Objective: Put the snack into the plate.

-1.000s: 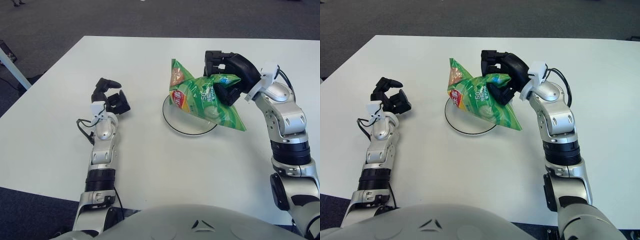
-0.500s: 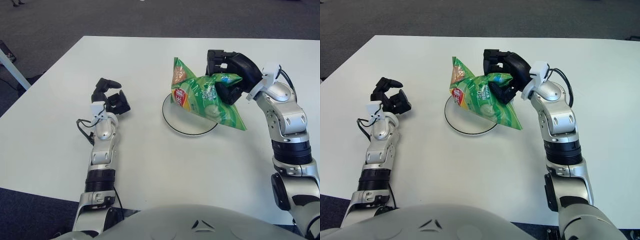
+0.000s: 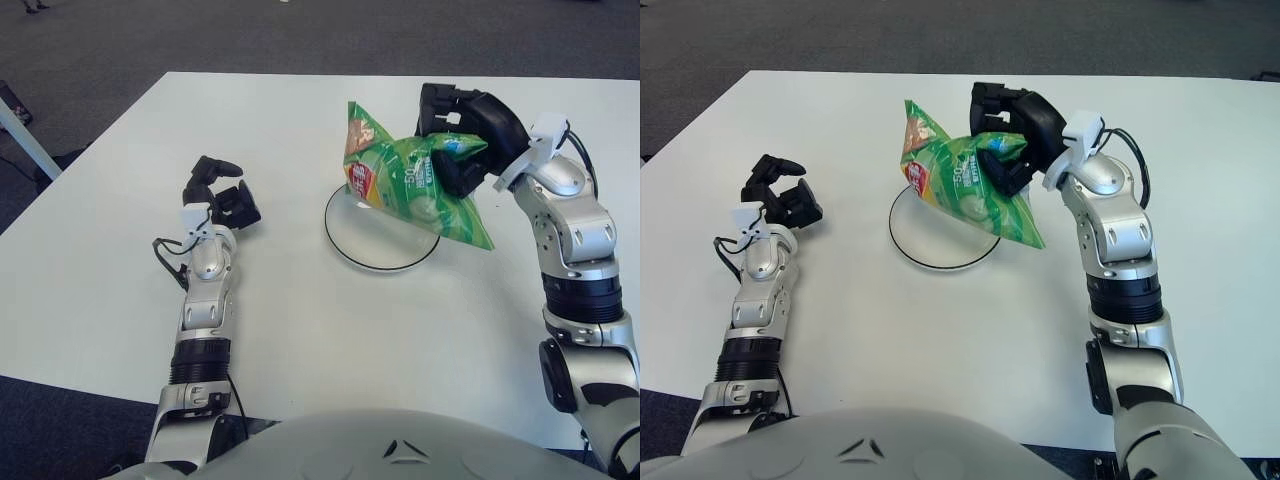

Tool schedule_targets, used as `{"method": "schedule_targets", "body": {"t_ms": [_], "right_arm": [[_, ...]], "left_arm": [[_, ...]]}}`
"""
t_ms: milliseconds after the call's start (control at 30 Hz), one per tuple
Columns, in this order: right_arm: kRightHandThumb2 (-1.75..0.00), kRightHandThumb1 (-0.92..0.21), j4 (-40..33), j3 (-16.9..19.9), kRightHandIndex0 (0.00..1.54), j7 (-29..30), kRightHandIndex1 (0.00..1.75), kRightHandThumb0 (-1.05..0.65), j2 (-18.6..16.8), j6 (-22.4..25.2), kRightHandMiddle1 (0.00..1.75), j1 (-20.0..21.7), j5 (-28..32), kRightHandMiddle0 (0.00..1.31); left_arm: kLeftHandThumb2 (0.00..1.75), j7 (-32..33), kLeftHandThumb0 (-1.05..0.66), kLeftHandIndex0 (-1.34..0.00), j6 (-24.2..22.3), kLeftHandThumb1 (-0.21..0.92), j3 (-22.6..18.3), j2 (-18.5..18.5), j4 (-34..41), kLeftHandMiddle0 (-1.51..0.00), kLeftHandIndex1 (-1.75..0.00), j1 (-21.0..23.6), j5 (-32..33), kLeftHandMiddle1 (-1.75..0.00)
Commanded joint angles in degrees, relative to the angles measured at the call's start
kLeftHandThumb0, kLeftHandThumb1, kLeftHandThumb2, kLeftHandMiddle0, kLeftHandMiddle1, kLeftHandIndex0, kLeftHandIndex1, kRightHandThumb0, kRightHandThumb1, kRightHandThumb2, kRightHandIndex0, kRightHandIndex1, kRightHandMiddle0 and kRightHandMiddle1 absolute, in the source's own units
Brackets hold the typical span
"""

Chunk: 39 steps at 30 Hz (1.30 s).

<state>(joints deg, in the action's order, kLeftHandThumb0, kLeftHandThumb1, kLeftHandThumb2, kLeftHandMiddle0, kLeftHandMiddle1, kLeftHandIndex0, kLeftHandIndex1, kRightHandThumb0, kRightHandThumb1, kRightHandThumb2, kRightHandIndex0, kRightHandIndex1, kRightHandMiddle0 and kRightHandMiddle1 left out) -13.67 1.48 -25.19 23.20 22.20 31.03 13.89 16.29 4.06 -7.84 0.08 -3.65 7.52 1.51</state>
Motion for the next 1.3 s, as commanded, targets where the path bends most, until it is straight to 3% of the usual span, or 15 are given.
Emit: {"method": "schedule_targets", "body": {"t_ms": [0,267,600,1033,1267], "right_arm": [[-1.69,0.03,-0.1,0.6,0.89,0.4,1.68,0.00,0.4,-1.3,1.75,1.6,-0.9,0.63],[-1.70,0.04,0.4,1.7,0.90,-0.3,1.67,0.00,0.1,0.8,1.75,3.0,1.6,0.64],[-1.71,0.06,1.4,1.1,0.93,0.5,1.66,0.00,-0.3,-3.5,1.75,3.3,-1.3,0.66],[-1.71,0.04,1.3,2.2,0.90,1.0,1.69,0.00,-1.3,-0.8,1.75,4.0,0.6,0.65],[-1.69,0.03,2.7,-0.1,0.91,0.0,1.66,0.00,-0.8,-4.6,1.75,3.6,-2.3,0.64]], "left_arm": [[1.43,0.1,-0.52,-0.69,0.7,0.23,0.8,-3.5,-4.7,-1.38,-1.75,-6.9,0.0,-1.75],[1.43,-0.1,-0.52,-0.69,0.7,0.23,0.7,-3.6,-4.8,-1.38,-1.75,-7.0,0.2,-1.75],[1.43,-0.5,-0.52,-0.69,1.6,0.23,0.4,-3.7,-5.5,-1.38,-1.75,-6.9,0.8,-1.75],[1.42,-0.4,-0.51,-0.68,1.2,0.23,0.3,-4.0,-5.4,-1.37,-1.75,-7.1,1.4,-1.75],[1.41,-0.5,-0.51,-0.68,1.5,0.24,0.2,-3.8,-5.7,-1.37,-1.75,-7.1,1.8,-1.75]]}}
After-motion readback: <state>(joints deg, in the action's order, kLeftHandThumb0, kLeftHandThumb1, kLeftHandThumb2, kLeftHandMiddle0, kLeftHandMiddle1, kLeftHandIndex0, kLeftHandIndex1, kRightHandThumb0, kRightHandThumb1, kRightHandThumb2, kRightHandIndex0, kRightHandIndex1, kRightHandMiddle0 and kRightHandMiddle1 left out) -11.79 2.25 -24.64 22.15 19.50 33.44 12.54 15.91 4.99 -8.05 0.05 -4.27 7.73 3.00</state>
